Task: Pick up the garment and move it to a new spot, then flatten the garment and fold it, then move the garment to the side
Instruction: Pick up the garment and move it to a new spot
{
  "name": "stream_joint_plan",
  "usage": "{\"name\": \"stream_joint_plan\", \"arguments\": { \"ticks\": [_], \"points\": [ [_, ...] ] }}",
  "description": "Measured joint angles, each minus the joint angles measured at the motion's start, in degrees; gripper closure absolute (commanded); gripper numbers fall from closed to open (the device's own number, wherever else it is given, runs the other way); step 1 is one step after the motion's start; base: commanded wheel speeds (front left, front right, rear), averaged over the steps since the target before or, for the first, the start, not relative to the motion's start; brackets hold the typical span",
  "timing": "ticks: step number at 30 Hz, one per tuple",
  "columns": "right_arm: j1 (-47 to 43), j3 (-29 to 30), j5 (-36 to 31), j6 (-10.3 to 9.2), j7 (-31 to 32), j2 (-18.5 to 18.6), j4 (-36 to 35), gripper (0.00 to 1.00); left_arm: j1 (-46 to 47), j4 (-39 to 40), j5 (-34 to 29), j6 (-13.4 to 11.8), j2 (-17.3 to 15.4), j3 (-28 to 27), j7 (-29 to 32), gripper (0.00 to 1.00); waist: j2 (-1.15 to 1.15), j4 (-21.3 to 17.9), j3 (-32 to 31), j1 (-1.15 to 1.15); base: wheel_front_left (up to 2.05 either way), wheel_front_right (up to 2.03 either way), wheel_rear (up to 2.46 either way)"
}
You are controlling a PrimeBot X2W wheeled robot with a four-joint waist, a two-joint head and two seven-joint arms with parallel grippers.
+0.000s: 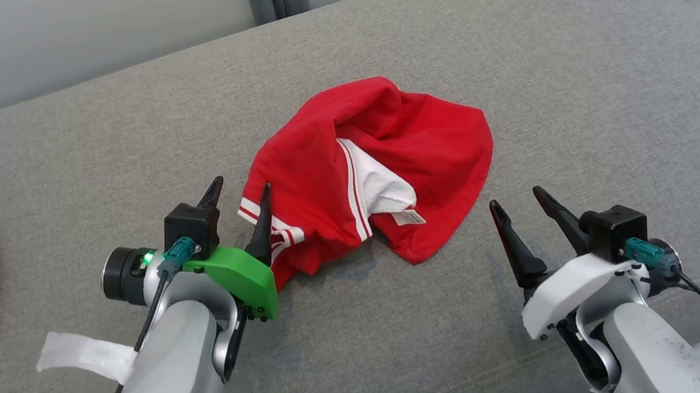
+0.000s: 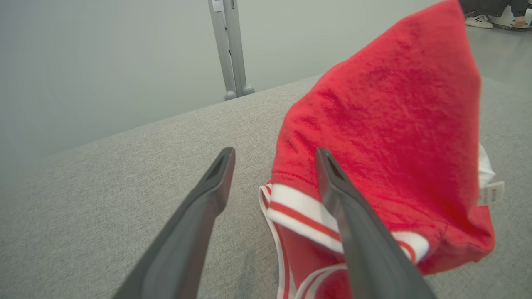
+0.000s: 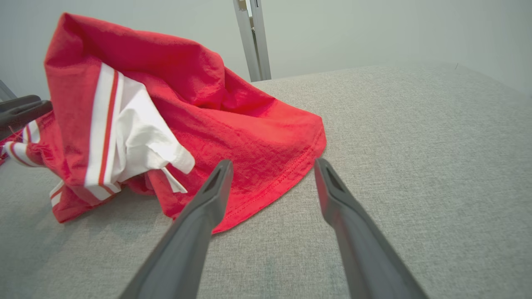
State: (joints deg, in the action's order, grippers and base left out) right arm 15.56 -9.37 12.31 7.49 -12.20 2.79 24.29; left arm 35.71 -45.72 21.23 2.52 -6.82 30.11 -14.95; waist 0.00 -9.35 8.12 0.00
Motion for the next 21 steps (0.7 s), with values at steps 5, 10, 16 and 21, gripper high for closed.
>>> {"name": "stream_joint_plan", "arguments": {
  "ticks": [5,10,16,21],
  "points": [
    [-0.3,0.1,0.1,0.00,0.0,0.0,0.0,0.00,-3.6,4.7,-1.0,-0.6,0.0,-3.5,0.0,0.00,0.00,1.0,-0.7,0.00,0.00,0.00,0.00],
    [-1.3,0.1,0.3,0.00,-0.3,0.0,0.1,0.00,-8.4,11.2,-2.7,-1.2,0.7,-6.8,0.0,0.00,0.00,2.1,-1.7,0.00,0.00,0.00,0.00],
    [-2.5,0.6,0.4,0.00,-0.5,0.0,0.2,0.00,-13.9,18.6,-5.0,-1.4,2.1,-8.9,0.0,0.00,0.00,3.8,-3.1,0.00,0.00,0.00,0.00],
    [-3.4,0.8,0.2,0.00,-0.5,0.0,0.2,0.00,-17.7,22.4,-6.9,-1.2,2.7,-9.5,0.0,0.00,0.00,5.4,-4.5,0.00,0.00,0.00,0.00]
  ]
}}
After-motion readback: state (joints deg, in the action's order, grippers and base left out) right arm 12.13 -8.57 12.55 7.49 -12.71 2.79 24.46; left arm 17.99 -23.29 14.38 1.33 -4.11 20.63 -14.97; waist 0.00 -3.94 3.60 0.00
